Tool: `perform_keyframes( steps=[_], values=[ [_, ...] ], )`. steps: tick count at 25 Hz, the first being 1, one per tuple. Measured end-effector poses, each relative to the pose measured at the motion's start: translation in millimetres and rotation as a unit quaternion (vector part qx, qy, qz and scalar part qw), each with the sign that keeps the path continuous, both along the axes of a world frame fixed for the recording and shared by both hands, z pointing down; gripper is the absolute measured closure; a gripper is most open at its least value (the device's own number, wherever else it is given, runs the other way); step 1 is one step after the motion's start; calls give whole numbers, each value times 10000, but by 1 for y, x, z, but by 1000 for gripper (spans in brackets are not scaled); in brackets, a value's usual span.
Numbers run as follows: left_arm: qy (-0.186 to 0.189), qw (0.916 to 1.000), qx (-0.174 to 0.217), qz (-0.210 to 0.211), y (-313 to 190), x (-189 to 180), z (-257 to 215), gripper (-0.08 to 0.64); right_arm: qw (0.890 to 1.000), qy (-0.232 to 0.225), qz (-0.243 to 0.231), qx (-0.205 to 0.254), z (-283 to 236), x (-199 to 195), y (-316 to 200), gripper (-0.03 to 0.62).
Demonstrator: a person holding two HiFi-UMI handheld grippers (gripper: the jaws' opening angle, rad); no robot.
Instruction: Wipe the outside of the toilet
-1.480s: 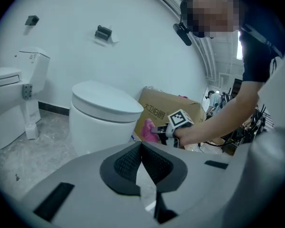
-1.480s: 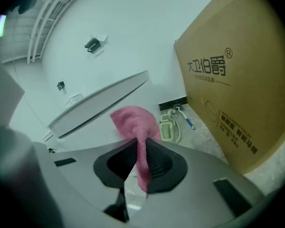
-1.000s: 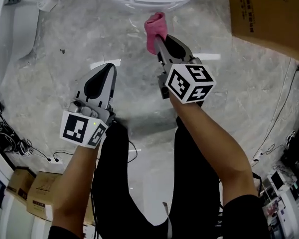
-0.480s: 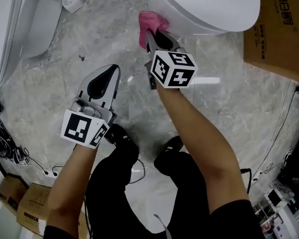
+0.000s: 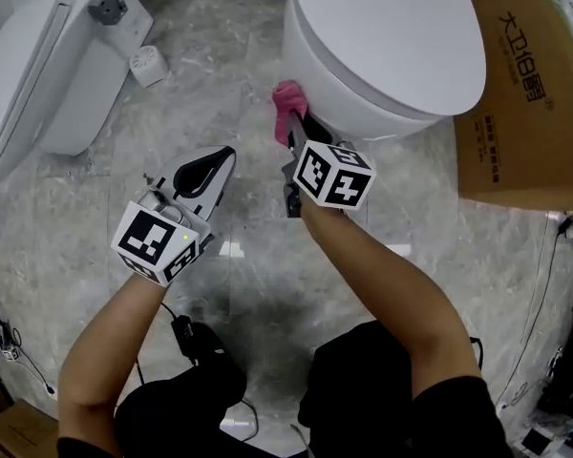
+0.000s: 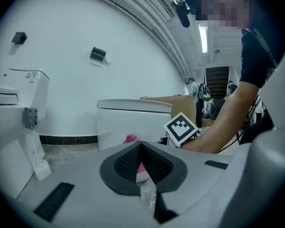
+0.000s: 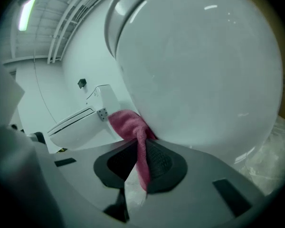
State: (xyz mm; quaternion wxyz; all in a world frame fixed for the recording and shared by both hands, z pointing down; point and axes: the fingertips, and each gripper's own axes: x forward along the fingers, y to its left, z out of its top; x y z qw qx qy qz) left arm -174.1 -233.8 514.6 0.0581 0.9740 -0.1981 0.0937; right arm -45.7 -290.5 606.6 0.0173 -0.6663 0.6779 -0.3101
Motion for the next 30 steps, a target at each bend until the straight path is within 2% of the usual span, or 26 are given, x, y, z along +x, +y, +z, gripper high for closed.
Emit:
perform_keyframes(
  steps=[4, 7, 11, 15, 21, 24, 27, 30],
  values=[
    [-11, 9996, 234, 133, 4, 9, -2, 546, 9994, -328, 54, -28, 4, 12, 9, 525],
    [108, 9997, 211, 98, 5, 4, -11, 546, 9993, -350, -48, -77, 8, 14, 20, 526],
    [89, 9994, 278, 184, 5, 10, -19, 546, 9995, -165, -282, -7, 2, 26, 34, 526],
    [168, 9990, 95, 402, 9, 22, -14, 546, 9987, 140, -480, -35, 5, 49, 60, 526],
    [-61, 9958, 323, 849, 16, 34, -9, 546, 9970, 380, -661, 116, 2, 98, 92, 525],
    [-223, 9931, 528, 1025, 21, 42, -6, 546, 9967, 551, -578, 137, -3, 126, 102, 525],
    [-96, 9940, 423, 1000, 27, 47, -5, 546, 9964, 703, -445, 162, -6, 146, 106, 522],
    [-107, 9936, 314, 1076, 37, 49, 3, 546, 9979, 646, 17, 90, -3, 178, 112, 525]
  ],
)
